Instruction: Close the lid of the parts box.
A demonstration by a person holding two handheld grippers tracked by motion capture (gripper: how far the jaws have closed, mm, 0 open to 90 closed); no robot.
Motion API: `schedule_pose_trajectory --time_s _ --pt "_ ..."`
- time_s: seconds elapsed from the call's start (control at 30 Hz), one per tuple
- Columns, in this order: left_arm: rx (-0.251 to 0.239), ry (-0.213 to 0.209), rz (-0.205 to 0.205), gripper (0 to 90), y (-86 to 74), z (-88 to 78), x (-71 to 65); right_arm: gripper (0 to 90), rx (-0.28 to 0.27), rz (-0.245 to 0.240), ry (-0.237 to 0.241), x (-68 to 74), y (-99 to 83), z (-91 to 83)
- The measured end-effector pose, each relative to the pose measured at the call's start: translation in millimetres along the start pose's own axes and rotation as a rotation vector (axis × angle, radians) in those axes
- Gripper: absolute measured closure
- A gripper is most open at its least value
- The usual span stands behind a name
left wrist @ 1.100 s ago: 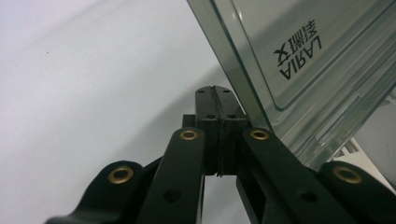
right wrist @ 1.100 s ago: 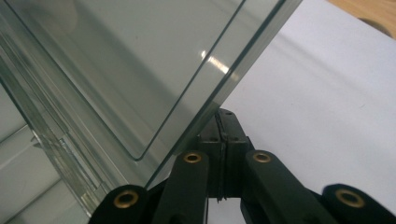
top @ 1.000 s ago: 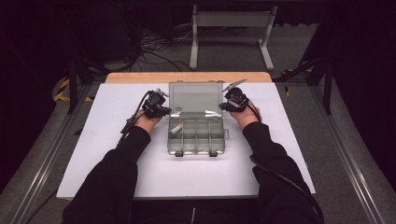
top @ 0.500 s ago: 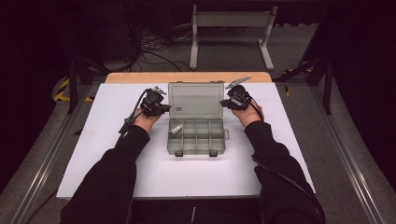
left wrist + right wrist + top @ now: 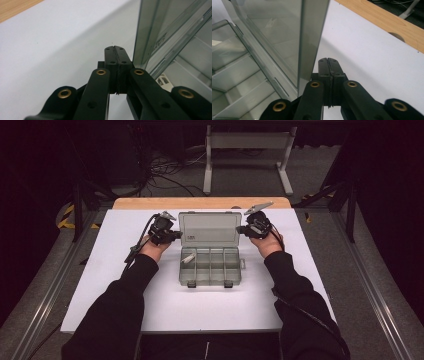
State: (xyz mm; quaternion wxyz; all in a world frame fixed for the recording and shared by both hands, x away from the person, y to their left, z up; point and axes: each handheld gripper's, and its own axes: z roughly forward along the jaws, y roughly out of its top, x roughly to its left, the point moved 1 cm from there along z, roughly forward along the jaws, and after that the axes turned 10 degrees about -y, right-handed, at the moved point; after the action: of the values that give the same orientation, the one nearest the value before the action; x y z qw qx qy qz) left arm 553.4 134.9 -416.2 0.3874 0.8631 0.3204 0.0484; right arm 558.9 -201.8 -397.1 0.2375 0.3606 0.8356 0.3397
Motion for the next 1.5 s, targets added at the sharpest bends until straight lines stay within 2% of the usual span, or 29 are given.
schedule_pose_trajectory --time_s 0.13,0.73,1.03,1.5 --pt "0.000 0.003 0.027 89.9 0.8 -6.1 -5.5 89.9 -0.034 -0.004 0.009 4.0 1.4 -10.5" --pt "-0.043 -0.012 0.054 89.8 -0.9 -23.6 -18.4 89.3 -0.094 -0.016 0.038 15.5 -0.3 -34.9" --pt "-0.067 -0.029 0.066 89.8 -4.6 -32.4 -27.2 89.1 -0.106 -0.024 0.055 23.6 -2.1 -41.5" --pt "-0.065 -0.051 0.081 89.8 -7.0 -40.6 -35.5 89.1 -0.114 -0.027 0.080 32.7 -6.3 -48.6"
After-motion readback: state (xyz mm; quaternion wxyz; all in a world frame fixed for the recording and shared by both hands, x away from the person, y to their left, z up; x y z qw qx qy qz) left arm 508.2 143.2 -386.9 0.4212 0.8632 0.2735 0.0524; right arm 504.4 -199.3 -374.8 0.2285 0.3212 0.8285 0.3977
